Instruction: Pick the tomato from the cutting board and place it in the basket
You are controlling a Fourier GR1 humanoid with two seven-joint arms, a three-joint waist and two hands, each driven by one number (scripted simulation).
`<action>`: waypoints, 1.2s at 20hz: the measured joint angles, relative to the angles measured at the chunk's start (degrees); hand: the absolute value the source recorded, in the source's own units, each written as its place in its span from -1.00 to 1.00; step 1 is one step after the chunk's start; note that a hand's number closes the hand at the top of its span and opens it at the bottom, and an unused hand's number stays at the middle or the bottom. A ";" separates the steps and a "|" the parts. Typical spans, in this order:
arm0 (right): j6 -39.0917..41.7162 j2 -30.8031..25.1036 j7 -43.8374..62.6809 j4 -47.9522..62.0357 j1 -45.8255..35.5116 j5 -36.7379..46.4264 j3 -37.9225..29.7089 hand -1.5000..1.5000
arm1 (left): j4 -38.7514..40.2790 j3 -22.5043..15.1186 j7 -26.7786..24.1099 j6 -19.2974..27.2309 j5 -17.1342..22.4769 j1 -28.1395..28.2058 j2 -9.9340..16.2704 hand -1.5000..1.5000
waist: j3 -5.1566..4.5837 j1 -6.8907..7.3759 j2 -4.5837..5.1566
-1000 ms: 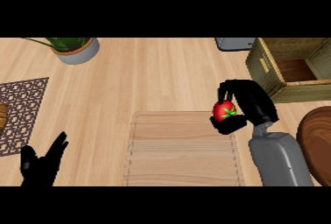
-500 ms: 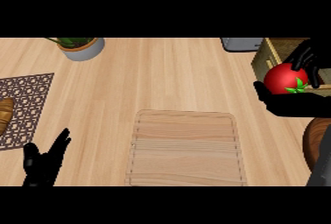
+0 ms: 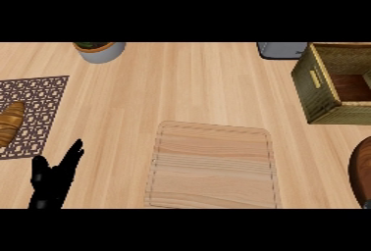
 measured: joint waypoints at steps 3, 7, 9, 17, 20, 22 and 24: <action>0.62 -4.97 -0.91 6.10 -2.05 -1.02 -2.38 1.00 | 0.53 -0.12 -0.16 -0.24 -0.32 -0.75 -0.27 0.00 | 0.01 0.44 0.22; 0.11 -9.85 -4.32 14.15 -2.73 -0.88 -3.26 1.00 | 1.10 -0.34 1.14 -0.01 -0.74 -2.19 -0.93 0.00 | 0.05 0.92 0.43; -0.95 -11.98 -6.57 18.12 -3.02 0.00 -2.83 1.00 | 1.62 -0.16 0.81 -0.69 -0.52 -2.58 -0.93 0.00 | 0.07 1.13 0.47; -6.94 -15.99 -18.23 32.85 -1.51 1.36 -2.10 1.00 | 2.00 -0.24 1.25 -0.69 -1.42 -3.36 -1.76 0.00 | 0.12 1.50 0.55; -9.79 -16.58 -21.31 38.94 -1.83 0.86 -3.19 1.00 | 2.09 -0.27 1.05 -0.77 -1.77 -3.44 -2.01 0.00 | 0.14 1.68 0.58; -11.73 -15.73 -22.75 41.53 -1.02 -0.34 -4.77 1.00 | 1.78 -0.32 1.20 -0.64 -2.04 -3.20 -2.13 0.00 | 0.14 1.64 0.57; -13.33 -16.14 -25.00 45.55 -1.33 -1.18 -5.75 1.00 | 1.96 -0.05 1.12 -0.97 -1.86 -3.30 -2.11 0.00 | 0.14 1.73 0.61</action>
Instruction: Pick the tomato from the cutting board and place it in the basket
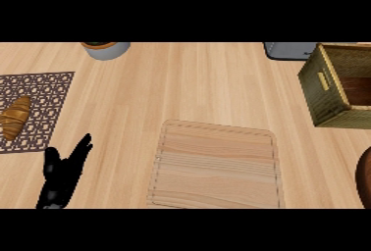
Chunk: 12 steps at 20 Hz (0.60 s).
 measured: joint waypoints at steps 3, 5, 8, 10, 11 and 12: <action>-1.30 -1.32 -3.47 5.04 0.28 -1.37 -1.13 1.00 | 0.24 0.31 0.27 -0.21 0.05 -0.25 -0.10 0.00 | 0.01 -0.05 -0.02; -2.57 -1.12 -5.61 6.71 1.22 -1.83 -1.07 1.00 | 0.29 0.38 -0.49 -0.58 -0.12 0.11 -0.10 0.00 | 0.02 -0.12 -0.10; -4.23 -1.90 -9.35 11.26 1.45 -2.07 -0.86 1.00 | 0.19 0.46 -0.40 -0.44 -0.42 0.04 -0.42 0.00 | 0.04 -0.03 -0.06; -7.27 -2.88 -10.03 12.57 3.47 1.09 0.30 1.00 | -0.37 0.49 -0.25 -0.58 -0.54 0.36 -0.19 0.00 | 0.00 0.10 0.07; -8.08 -3.95 -10.60 13.56 4.02 2.25 0.70 1.00 | -0.57 0.53 0.29 -0.59 -0.39 0.24 -0.27 0.00 | -0.01 0.12 0.12; -8.52 -4.53 -11.75 14.27 5.02 3.30 1.43 1.00 | -0.52 0.49 0.60 -0.26 -0.68 0.05 -0.39 0.00 | -0.03 0.03 0.13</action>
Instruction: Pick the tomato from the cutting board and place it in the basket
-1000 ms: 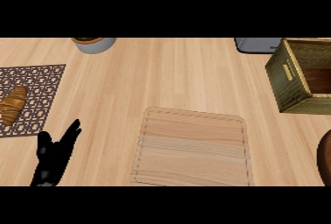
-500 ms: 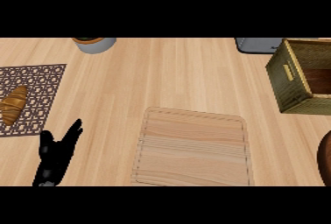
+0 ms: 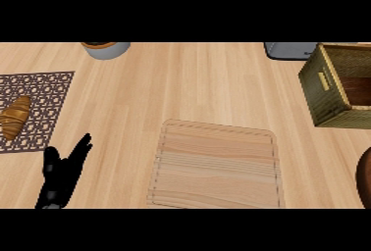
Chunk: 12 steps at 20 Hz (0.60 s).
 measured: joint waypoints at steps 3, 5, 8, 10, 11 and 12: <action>0.22 -2.82 -3.60 3.69 0.71 1.94 1.70 -1.00 | -0.05 0.30 -0.90 -0.59 0.16 0.42 0.14 0.00 | 0.02 0.14 -0.02; -0.19 -4.52 -6.88 6.47 0.87 2.75 2.36 -1.00 | 0.21 0.33 -0.90 -0.55 -0.08 0.14 -0.01 0.00 | 0.04 0.18 0.01; -0.91 -6.29 -10.60 9.22 1.07 2.99 2.71 -1.00 | 0.19 0.43 -0.78 -0.64 -0.26 0.16 -0.19 0.00 | 0.05 0.08 -0.09; -0.94 -7.71 -12.28 11.36 0.10 2.75 2.61 -1.00 | -0.11 0.36 -1.19 -0.65 -0.60 0.58 -0.32 0.00 | 0.05 0.14 -0.11; -1.52 -8.18 -13.37 12.61 -0.09 2.57 2.32 -1.00 | -0.12 0.60 -1.15 -0.97 -0.37 0.61 -0.19 0.00 | 0.03 0.18 -0.10; -1.48 -9.33 -14.35 13.97 -0.46 2.13 1.66 -1.00 | -0.11 0.91 -1.02 -1.43 0.01 0.59 0.08 0.00 | 0.03 0.25 -0.05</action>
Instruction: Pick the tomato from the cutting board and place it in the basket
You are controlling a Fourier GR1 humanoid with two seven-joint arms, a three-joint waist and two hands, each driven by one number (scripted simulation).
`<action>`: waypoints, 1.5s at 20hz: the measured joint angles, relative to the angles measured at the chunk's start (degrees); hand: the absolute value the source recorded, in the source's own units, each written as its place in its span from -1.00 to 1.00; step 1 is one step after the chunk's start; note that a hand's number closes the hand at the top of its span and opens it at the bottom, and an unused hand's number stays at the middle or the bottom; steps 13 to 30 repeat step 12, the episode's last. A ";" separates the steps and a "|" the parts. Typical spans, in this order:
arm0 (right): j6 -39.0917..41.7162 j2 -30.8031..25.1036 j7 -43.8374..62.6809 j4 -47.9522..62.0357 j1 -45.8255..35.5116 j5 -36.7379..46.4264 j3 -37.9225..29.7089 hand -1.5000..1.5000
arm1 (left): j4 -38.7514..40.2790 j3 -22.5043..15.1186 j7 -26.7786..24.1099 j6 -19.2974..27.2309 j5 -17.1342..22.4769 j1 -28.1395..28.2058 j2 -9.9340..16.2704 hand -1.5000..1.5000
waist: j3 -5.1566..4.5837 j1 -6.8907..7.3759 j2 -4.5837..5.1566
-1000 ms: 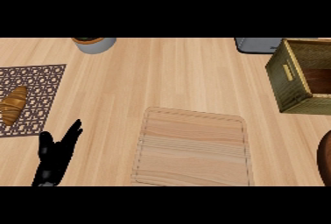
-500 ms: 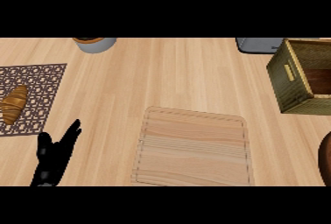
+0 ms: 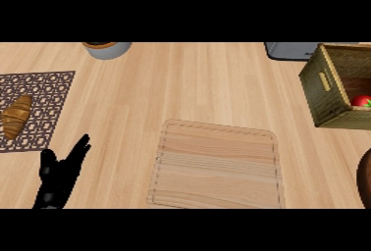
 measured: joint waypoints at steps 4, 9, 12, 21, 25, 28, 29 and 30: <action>-0.22 -1.90 -0.08 1.93 -1.39 -2.07 -1.82 -1.00 | -0.23 0.18 -0.13 -0.08 -0.32 0.44 -0.08 0.00 | -0.03 -0.26 -0.13; -0.41 -6.20 0.79 5.43 -2.19 -4.93 -5.39 -1.00 | -0.64 0.71 0.84 -0.30 -0.04 0.30 -0.06 0.00 | -0.06 -0.35 -0.11; 0.43 -10.58 0.12 8.20 -0.93 -6.14 -7.56 -1.00 | -0.02 0.38 1.15 0.18 -0.57 -0.50 -0.70 0.00 | -0.02 -0.53 -0.05; 0.43 -10.58 0.12 8.20 -0.93 -6.14 -7.56 -1.00 | -0.02 0.38 1.15 0.18 -0.57 -0.50 -0.70 0.00 | -0.02 -0.53 -0.05; 0.43 -10.58 0.12 8.20 -0.93 -6.14 -7.56 -1.00 | -0.02 0.38 1.15 0.18 -0.57 -0.50 -0.70 0.00 | -0.02 -0.53 -0.05; 0.43 -10.58 0.12 8.20 -0.93 -6.14 -7.56 -1.00 | -0.02 0.38 1.15 0.18 -0.57 -0.50 -0.70 0.00 | -0.02 -0.53 -0.05; 0.43 -10.58 0.12 8.20 -0.93 -6.14 -7.56 -1.00 | -0.02 0.38 1.15 0.18 -0.57 -0.50 -0.70 0.00 | -0.02 -0.53 -0.05; 0.43 -10.58 0.12 8.20 -0.93 -6.14 -7.56 -1.00 | -0.02 0.38 1.15 0.18 -0.57 -0.50 -0.70 0.00 | -0.02 -0.53 -0.05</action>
